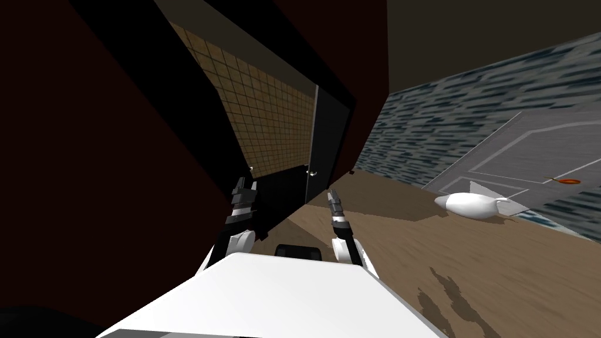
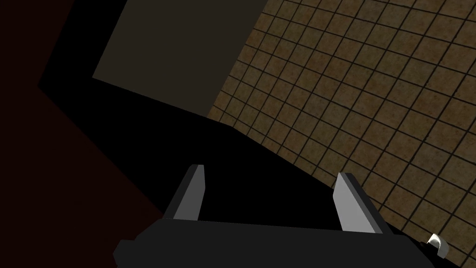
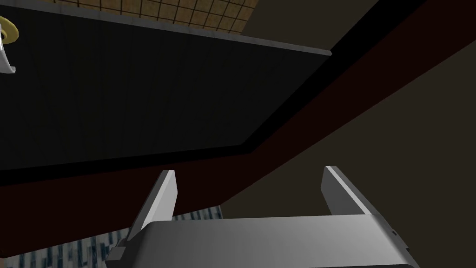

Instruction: Push the door open

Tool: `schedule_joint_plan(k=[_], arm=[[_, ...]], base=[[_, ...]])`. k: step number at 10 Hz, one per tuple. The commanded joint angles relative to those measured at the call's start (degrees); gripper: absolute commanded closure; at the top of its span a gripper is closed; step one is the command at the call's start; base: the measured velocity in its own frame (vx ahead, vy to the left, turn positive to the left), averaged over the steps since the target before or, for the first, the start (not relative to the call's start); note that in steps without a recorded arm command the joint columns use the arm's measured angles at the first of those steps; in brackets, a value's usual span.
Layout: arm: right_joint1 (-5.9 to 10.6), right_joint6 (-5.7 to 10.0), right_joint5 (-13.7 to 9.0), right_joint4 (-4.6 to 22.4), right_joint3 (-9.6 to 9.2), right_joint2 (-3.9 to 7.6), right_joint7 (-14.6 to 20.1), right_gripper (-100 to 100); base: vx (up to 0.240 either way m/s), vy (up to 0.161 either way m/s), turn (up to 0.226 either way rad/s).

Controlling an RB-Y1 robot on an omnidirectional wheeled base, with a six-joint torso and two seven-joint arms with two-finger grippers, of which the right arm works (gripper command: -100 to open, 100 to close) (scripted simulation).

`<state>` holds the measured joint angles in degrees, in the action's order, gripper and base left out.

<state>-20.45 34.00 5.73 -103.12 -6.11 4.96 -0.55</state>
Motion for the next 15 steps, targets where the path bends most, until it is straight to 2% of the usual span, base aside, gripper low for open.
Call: schedule_joint_plan(k=[1,15], arm=[[0.99,0.24,-0.12,2.03,-0.21,0.24,0.15,-100],[8.13,3.05,-0.71,19.43,-3.25,0.58,0.72,-100]], base=[[0.090,-0.062,0.064],[0.084,-0.089,0.065]])
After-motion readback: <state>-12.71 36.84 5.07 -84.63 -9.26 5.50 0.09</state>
